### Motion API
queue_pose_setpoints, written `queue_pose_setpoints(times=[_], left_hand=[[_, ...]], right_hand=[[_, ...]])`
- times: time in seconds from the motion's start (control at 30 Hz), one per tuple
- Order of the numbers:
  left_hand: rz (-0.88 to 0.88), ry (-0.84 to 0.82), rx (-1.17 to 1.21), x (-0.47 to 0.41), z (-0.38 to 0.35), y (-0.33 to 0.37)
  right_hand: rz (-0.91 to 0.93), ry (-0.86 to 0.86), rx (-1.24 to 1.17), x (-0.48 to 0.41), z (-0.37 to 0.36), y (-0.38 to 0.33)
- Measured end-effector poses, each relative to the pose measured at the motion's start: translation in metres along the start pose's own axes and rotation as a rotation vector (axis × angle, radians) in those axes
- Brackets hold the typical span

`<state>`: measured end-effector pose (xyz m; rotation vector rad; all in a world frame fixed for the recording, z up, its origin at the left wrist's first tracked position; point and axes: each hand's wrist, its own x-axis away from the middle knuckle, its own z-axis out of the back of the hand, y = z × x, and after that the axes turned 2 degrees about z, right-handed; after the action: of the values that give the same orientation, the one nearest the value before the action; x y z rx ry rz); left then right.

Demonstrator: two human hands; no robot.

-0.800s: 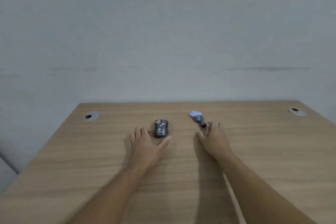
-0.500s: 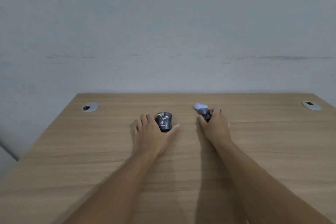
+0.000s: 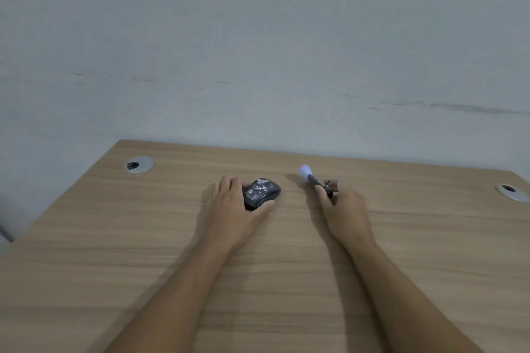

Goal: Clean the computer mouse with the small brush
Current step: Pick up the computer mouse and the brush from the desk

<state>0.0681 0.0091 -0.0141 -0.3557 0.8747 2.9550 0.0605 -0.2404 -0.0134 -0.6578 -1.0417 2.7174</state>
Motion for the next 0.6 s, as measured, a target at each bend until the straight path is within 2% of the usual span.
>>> queue_pose_setpoints(times=[0.27,0.43,0.6], left_hand=[[0.0,0.018,0.132,-0.007,0.002,-0.003],[0.012,0.028,0.266,-0.011,0.003,-0.004],[-0.013,-0.052,0.412,-0.015,-0.001,-0.011]], right_hand=[[0.14,0.01,0.062,-0.007,-0.009,-0.005],[0.112,0.032,-0.118,-0.002,-0.005,-0.007],[0.068,0.09,-0.243,0.0,0.002,-0.009]])
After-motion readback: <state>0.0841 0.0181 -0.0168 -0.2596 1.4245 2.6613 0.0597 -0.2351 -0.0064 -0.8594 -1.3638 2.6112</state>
